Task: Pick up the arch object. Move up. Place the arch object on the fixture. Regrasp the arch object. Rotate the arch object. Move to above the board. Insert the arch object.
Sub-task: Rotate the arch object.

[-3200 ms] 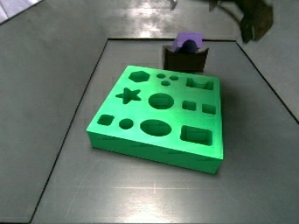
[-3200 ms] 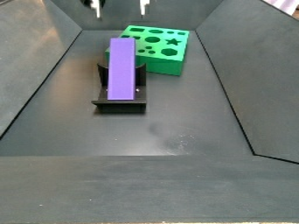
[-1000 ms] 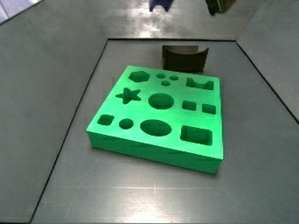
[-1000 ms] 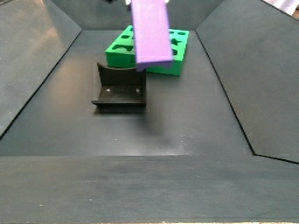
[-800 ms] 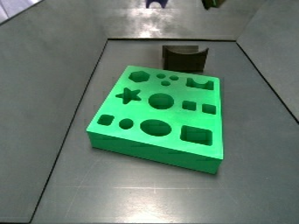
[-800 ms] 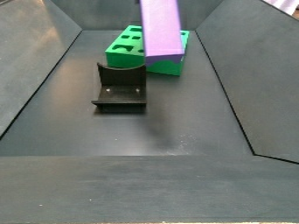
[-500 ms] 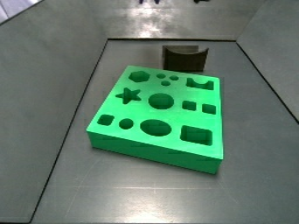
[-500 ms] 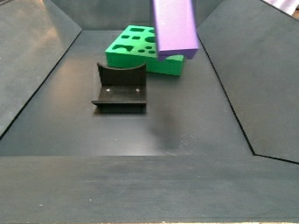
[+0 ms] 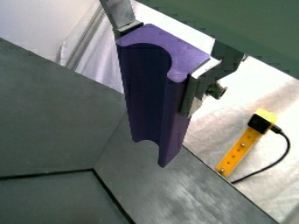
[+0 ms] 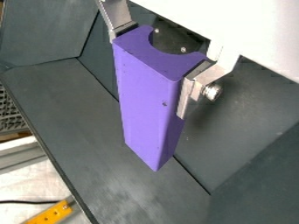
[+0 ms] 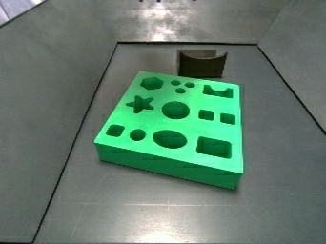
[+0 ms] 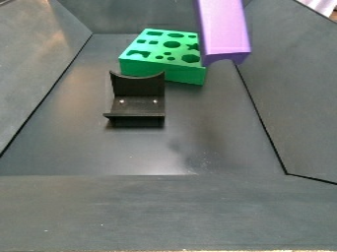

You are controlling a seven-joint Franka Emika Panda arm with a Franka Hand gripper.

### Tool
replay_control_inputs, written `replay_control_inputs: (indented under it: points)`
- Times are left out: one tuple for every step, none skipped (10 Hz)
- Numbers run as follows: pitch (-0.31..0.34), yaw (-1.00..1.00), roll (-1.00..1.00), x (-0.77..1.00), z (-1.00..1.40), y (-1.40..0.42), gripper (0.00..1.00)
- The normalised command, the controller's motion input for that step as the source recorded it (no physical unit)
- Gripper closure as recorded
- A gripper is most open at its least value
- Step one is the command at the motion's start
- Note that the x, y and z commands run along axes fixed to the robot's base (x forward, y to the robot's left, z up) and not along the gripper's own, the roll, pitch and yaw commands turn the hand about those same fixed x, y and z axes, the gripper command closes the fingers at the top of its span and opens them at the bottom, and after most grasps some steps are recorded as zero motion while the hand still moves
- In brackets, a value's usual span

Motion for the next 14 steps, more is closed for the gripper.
replay_control_inputs:
  points:
    - [-0.053, -0.06, -0.15, -0.29, 0.05, 0.03, 1.0]
    - [-0.058, -0.06, -0.16, -0.18, 0.05, 0.03, 1.0]
    - [-0.099, -1.0, -0.96, 0.0, 0.0, 0.0, 1.0]
    - [-0.085, -1.0, -0.95, 0.03, -0.01, 0.01, 1.0]
    - [-0.041, -1.0, -0.95, -0.08, 0.05, 0.05, 1.0]
    - [0.017, -1.0, -0.94, -0.12, 0.07, 0.04, 1.0]
    - [0.049, -1.0, -0.93, -0.11, 0.06, 0.04, 1.0]
    - [0.122, -1.0, -0.92, -0.04, 0.04, 0.03, 1.0]
    - [0.157, -1.0, -0.91, -0.02, 0.02, 0.02, 1.0]
    - [0.226, -1.0, -0.91, -0.02, 0.02, 0.02, 1.0]
    - [0.284, -1.0, -0.92, -0.04, 0.05, 0.01, 1.0]
    - [0.327, -1.0, -0.93, -0.06, 0.06, 0.02, 1.0]
    - [0.354, -1.0, -0.94, -0.07, 0.07, 0.01, 1.0]
    - [0.41, -1.0, -0.98, -0.06, 0.08, 0.01, 1.0]
